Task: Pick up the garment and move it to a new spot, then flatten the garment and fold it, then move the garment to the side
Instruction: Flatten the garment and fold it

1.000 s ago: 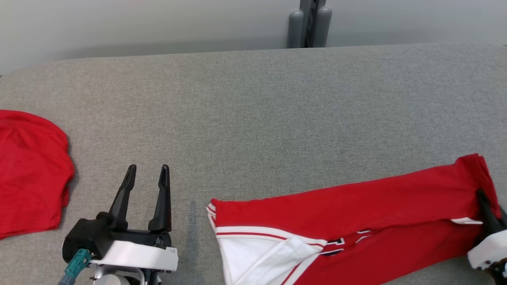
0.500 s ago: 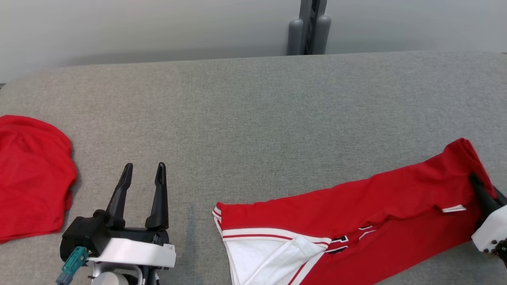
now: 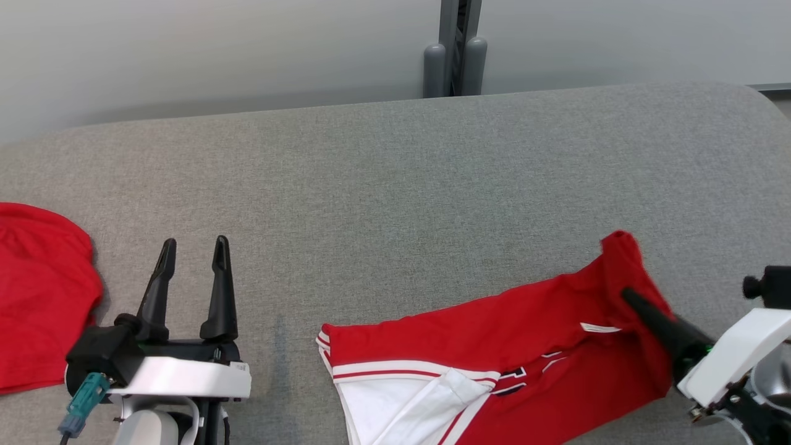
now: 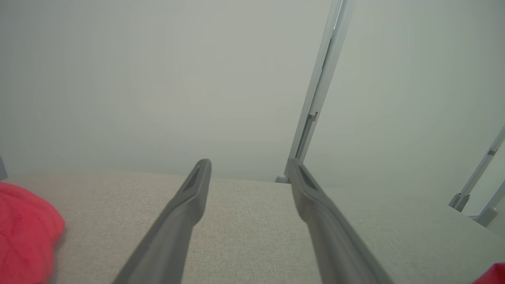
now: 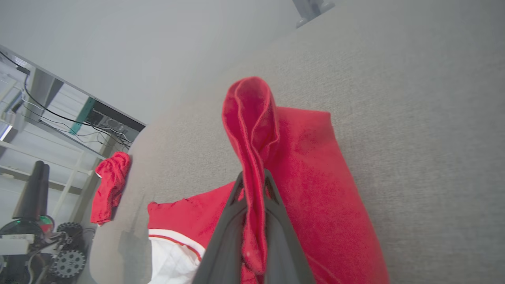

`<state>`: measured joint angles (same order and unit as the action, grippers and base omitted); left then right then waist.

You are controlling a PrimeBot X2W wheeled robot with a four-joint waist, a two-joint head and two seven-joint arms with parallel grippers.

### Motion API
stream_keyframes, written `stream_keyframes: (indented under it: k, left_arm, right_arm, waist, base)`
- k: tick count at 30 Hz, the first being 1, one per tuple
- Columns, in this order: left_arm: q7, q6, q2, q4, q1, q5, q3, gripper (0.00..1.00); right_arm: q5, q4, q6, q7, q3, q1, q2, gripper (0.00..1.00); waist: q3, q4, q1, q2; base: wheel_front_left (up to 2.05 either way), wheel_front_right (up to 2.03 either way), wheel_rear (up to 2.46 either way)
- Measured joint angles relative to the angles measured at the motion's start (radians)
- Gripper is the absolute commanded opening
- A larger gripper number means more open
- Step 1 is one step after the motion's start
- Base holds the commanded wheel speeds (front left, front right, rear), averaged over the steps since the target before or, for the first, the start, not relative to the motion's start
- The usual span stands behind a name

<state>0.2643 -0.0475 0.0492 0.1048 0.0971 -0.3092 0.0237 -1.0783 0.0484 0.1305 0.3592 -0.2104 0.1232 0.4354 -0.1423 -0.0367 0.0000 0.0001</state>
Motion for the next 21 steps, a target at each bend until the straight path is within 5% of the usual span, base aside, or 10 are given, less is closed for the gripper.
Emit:
stream_keyframes:
  k: [3,15,21]
  left_arm:
    - [0.000,-0.001,-0.001,-0.003,0.012,0.001,-0.014,1.00]
    - [0.000,0.001,0.000,-0.007,0.014,-0.010,-0.038,1.00]
    - [0.000,0.002,0.000,-0.005,0.014,-0.019,-0.031,1.00]
  right_arm:
    - [-0.075,-0.042,0.000,0.082,0.039,-0.035,-0.089,0.00]
    - [-0.058,-0.184,0.000,0.305,0.092,-0.114,-0.343,0.00]
    - [-0.089,-0.165,0.000,0.351,0.091,-0.149,-0.382,0.00]
  waist:
    - [-0.002,0.005,0.0000,0.0000]
    - [-0.015,0.044,0.0000,0.0000]
    - [-0.019,0.074,0.0000,0.0000]
  base:
    - [0.00,0.00,0.00]
    - [0.00,0.00,0.00]
    - [0.00,0.00,0.00]
